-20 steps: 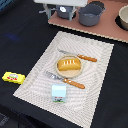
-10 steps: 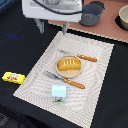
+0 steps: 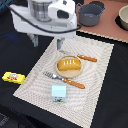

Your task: Interact with the objects in diverse but meaningful ways.

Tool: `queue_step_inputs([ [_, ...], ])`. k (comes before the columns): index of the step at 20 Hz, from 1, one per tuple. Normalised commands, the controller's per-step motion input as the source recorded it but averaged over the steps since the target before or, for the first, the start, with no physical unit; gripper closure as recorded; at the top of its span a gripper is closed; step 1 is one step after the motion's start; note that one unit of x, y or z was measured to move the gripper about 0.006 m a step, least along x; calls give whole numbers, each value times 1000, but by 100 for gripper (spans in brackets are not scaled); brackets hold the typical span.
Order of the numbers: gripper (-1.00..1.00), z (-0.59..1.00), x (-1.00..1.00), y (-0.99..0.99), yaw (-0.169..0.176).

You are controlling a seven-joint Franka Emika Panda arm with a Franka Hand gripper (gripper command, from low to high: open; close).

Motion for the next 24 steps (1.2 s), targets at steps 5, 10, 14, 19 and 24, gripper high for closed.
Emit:
queue_step_inputs([
  [5, -100, 80, 705, -633, 22],
  [10, -100, 242, 738, -498, 14],
  [14, -100, 389, 790, -297, 7],
  [19, -100, 501, 775, -161, 24],
  [24, -100, 451, 705, -129, 58],
])
